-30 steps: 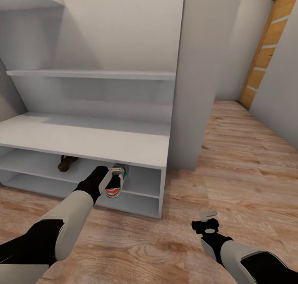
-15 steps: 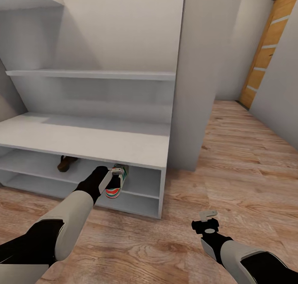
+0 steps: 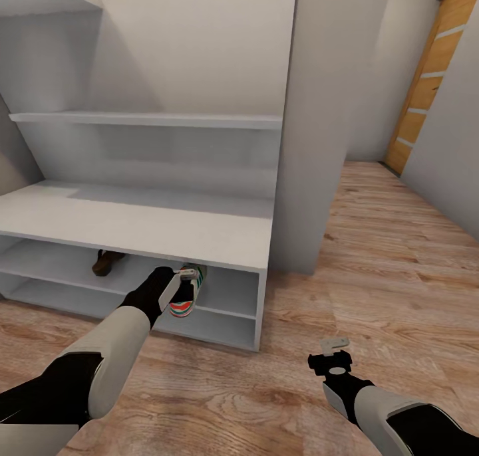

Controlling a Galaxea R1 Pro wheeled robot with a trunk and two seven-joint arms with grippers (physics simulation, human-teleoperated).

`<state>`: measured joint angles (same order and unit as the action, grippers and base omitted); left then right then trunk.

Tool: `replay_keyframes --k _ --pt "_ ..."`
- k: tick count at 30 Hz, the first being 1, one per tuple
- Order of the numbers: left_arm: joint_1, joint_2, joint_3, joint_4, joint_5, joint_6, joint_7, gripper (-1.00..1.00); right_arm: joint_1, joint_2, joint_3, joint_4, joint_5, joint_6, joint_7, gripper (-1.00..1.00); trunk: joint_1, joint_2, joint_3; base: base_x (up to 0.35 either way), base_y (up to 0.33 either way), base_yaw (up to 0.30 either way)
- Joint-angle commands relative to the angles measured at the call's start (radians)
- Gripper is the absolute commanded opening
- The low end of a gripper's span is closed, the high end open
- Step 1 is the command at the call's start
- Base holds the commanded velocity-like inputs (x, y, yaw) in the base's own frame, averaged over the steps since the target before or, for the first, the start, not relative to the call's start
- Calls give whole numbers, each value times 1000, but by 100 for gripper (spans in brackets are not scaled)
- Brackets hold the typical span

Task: Pick up the two gym shoes and the two sandals from the corridor floor and place them onto the hallstand (shoe rack) in the corridor, making sure they are on the rack and not on the floor. Arrange them so the two gym shoes are next to each other and the two sandals are next to each other.

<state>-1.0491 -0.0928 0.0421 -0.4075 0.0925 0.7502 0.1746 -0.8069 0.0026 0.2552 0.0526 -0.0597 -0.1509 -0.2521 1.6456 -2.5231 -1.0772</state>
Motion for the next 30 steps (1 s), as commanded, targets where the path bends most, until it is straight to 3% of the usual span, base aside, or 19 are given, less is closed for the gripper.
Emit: replay_keyframes --k 1,7,30 --pt "0 -1 5 -1 10 -5 8 -100 -2 0 7 4 -6 -7 -1 100 0 0 -1 0 0 0" --pt "0 -1 5 2 9 -39 8 -100 -2 0 7 4 -6 -7 -1 100 0 0 -1 0 0 0" --pt "0 -1 5 28 9 -47 8 -100 -2 0 7 4 -6 -7 -1 100 0 0 -1 20 -7 0"
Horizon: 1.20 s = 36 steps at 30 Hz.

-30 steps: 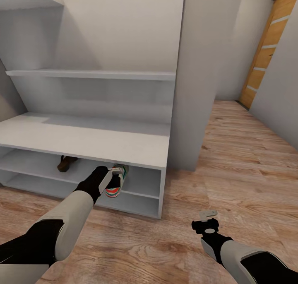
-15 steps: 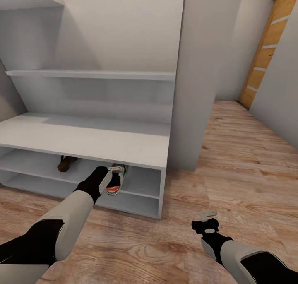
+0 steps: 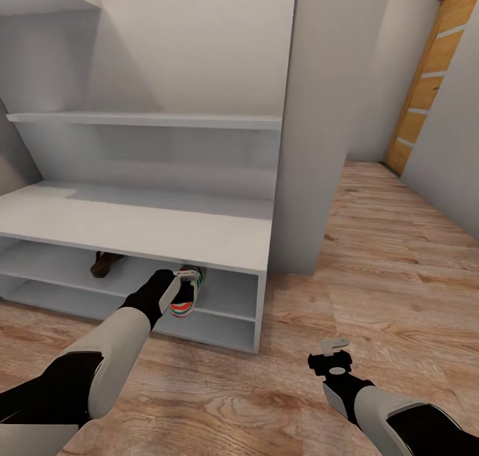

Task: Pick up the two gym shoes and the two sandals from the corridor floor and place them onto the hallstand (shoe rack) in the corridor, making sure they are on the rack and not on the floor. Arrange them so the two gym shoes are next to each other and the two sandals are next to each other.

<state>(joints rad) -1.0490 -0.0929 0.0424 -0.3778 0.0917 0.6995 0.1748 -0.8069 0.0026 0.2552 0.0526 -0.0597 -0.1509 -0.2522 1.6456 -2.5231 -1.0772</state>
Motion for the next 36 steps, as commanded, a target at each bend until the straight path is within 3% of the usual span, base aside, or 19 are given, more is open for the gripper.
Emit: replay_keyframes --k 1,17,36 --pt "0 -1 4 0 10 3 8 -100 -2 0 7 4 -6 -7 -1 100 0 0 -1 15 -5 0" --pt "0 -1 4 52 10 -45 8 -100 -2 0 7 4 -6 -7 -1 100 0 0 -1 3 -1 0" --pt "-1 -1 4 55 10 -49 8 -100 -2 0 7 4 -6 -7 -1 100 0 0 -1 45 0 0"
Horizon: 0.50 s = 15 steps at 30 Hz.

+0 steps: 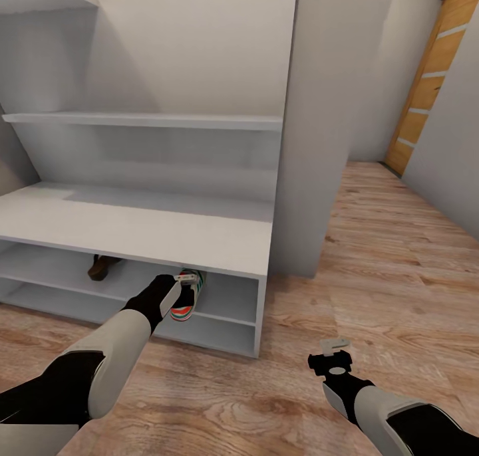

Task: Pick up the two gym shoes and the two sandals from the corridor floor and place them onto the hallstand (shoe rack) in the corridor, making sure they are on the rack and not on the floor. Arrange them so the two gym shoes are next to each other and the two sandals are next to each other.

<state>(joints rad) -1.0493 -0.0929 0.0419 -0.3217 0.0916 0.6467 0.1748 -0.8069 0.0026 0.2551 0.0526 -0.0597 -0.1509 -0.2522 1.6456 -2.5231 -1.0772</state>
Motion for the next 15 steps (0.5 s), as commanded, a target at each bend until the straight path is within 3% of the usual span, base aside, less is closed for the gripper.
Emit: replay_keyframes --k 1,15 --pt "0 -1 4 -2 10 4 8 -100 -2 0 7 4 -6 -7 -1 100 0 0 -1 25 0 0" --pt "0 -1 4 0 10 3 8 -100 -2 0 7 4 -6 -7 -1 100 0 0 -1 18 0 0"
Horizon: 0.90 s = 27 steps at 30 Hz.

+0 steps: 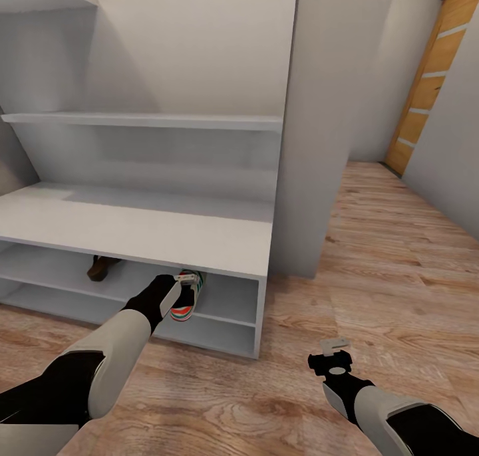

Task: Pick up the two gym shoes and the two sandals from the corridor floor and place them onto the hallstand (shoe rack) in the corridor, making sure they are on the rack and not on the floor. Arrange them so the two gym shoes are next to each other and the two sandals are next to each other.

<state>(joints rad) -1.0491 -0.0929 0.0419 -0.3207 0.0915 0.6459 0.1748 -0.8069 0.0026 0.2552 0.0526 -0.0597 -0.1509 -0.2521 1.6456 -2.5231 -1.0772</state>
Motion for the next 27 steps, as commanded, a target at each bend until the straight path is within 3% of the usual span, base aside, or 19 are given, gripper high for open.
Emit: replay_keyframes --k 1,14,27 --pt "0 -1 4 -2 10 3 8 -100 -2 0 7 4 -6 -7 -1 100 0 0 -1 2 0 0" --pt "0 -1 4 25 10 -62 8 -100 -2 0 7 4 -6 -7 -1 100 0 0 -1 0 0 0" --pt "-1 0 4 49 9 -69 8 -100 -2 0 7 4 -6 -7 -1 100 0 0 -1 0 0 0"
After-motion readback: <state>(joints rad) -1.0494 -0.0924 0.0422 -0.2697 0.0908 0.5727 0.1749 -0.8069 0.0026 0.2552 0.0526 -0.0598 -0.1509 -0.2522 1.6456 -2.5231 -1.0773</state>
